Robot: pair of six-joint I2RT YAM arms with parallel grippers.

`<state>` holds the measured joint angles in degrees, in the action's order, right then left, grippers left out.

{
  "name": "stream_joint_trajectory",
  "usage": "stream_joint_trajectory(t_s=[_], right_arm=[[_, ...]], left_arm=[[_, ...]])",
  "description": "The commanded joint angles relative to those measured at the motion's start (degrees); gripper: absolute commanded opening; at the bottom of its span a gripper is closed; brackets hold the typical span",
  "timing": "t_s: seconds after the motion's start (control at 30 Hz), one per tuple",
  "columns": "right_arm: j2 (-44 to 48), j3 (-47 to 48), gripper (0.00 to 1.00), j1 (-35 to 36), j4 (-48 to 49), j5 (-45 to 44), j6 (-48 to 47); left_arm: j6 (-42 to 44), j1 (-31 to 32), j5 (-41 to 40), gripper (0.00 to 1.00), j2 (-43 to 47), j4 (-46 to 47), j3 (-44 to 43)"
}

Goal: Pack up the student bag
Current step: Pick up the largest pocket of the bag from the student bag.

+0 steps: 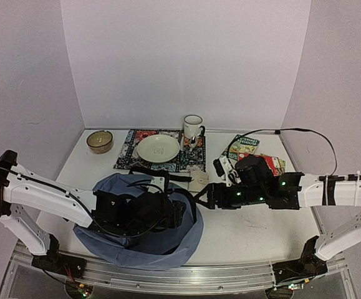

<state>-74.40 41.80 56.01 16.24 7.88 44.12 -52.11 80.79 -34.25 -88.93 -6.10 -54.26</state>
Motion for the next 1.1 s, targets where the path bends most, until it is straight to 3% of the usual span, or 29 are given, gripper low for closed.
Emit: stream_joint_trajectory(t_s=[0.0,0.13,0.37,0.57,1.07], right_arm=[[-3.94,-0.65,0.74,1.20,2.30,2.93,2.27],[-6.83,-1.77,0.64,1.35,3.02,1.69,2.75],[-6.38,-6.98,0.16,1.38,13.64,4.26,3.44],[-6.29,-9.68,0.00,1.36,23.58,6.73,2.96],[-8.54,-11.48,0.00,1.35,31.45,8.04,2.95]], left_arm=[[-1.47,-0.14,3.00,0.61,-0.79,-0.83,-1.22],[-4.17,-1.09,4.08,0.62,-2.06,-0.82,-0.94],[-5.28,-3.46,6.61,0.63,-3.58,0.18,-1.87],[-5.95,-6.00,9.73,0.64,-5.02,2.16,-2.91],[-7.55,-7.33,17.35,0.65,-7.28,10.94,-2.33]])
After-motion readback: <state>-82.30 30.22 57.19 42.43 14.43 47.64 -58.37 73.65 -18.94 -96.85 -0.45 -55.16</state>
